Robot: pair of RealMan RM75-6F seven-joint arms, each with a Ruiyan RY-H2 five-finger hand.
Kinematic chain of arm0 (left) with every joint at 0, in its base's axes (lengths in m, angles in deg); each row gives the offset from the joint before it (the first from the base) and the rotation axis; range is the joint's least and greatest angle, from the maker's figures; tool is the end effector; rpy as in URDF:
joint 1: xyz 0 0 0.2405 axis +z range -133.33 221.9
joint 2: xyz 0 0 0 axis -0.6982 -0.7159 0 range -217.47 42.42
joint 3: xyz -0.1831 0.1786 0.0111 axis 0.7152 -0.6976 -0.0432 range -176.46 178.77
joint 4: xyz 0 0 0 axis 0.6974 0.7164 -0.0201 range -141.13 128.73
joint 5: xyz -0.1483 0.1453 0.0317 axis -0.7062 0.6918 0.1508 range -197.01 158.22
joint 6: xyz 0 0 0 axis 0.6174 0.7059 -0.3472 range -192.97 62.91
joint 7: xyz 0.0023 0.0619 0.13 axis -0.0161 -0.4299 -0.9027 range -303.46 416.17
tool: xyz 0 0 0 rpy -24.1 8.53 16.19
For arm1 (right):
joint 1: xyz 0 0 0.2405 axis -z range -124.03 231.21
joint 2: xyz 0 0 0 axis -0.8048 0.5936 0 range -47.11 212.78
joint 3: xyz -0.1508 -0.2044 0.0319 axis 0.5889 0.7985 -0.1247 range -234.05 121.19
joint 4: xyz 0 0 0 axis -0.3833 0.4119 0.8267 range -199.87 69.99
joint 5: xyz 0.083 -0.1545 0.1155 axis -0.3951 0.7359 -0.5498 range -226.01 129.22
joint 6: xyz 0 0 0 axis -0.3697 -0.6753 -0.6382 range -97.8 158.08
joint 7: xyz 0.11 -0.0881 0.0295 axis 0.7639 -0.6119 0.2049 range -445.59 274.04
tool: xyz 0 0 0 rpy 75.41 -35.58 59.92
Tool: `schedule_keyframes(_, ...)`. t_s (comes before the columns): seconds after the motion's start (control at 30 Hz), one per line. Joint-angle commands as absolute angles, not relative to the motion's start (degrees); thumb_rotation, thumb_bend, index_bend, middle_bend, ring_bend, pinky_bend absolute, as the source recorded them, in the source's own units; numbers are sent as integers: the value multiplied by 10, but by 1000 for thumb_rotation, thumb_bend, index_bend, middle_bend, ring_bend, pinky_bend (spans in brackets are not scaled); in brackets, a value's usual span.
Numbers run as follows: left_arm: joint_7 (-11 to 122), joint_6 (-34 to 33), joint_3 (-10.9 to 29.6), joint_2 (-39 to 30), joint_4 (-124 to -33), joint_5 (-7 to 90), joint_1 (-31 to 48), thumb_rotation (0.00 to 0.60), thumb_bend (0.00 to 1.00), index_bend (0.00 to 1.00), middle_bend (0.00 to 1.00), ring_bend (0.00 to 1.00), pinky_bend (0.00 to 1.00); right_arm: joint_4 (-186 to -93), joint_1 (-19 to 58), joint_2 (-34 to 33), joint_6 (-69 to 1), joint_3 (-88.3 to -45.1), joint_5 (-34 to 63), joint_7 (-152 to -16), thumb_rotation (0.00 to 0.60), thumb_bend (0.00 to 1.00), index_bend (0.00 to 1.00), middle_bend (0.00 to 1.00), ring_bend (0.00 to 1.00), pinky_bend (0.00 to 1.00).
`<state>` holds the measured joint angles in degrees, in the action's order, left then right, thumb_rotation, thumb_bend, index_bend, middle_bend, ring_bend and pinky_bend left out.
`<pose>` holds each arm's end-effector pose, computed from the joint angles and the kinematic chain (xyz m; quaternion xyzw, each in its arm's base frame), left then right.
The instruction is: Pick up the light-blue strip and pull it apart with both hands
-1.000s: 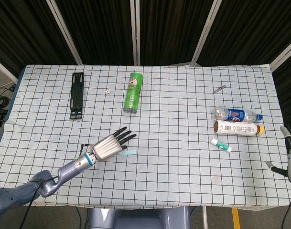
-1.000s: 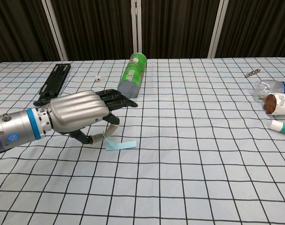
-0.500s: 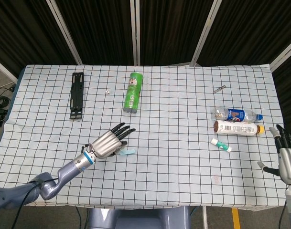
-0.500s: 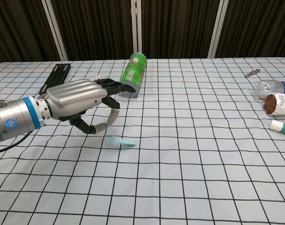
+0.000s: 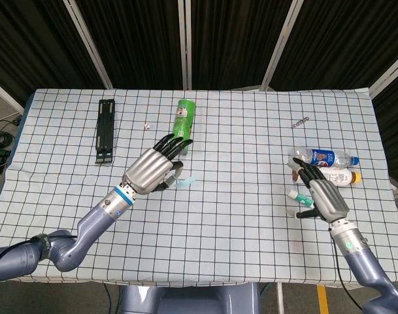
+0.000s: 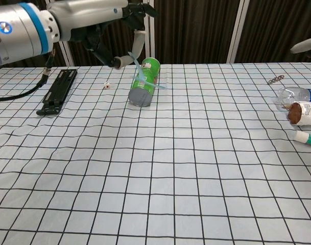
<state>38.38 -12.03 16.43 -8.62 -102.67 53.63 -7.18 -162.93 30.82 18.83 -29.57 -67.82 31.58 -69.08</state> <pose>-0.0430 0.3506 0.0356 -0.7869 -0.2483 -0.4581 0.3306 -0.2317 -0.2879 0.1174 0.6088 -0.5157 0.4603 0.3894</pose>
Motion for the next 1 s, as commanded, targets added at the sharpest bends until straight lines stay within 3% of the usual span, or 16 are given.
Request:
schedule_keyframes(0.03, 344, -132, 191, -89, -1050, 484, -99, 600, 555, 861, 0, 0, 0, -1621, 277, 154, -266, -701, 298, -646, 600, 0, 231, 0, 0, 0)
schedule_keyframes(0.47, 303, -136, 198, -23, -1008, 385, -152, 600, 556, 864, 0, 0, 0, -1620, 237, 78, -278, -729, 234, -682, 600, 24, 362, 2, 0, 0)
schedule_keyframes(1.0, 269, -84, 229, 45, -987, 278, -194, 600, 577, 869, 0, 0, 0, -1626, 206, -10, -307, -738, 160, -798, 600, 67, 416, 16, 0, 0)
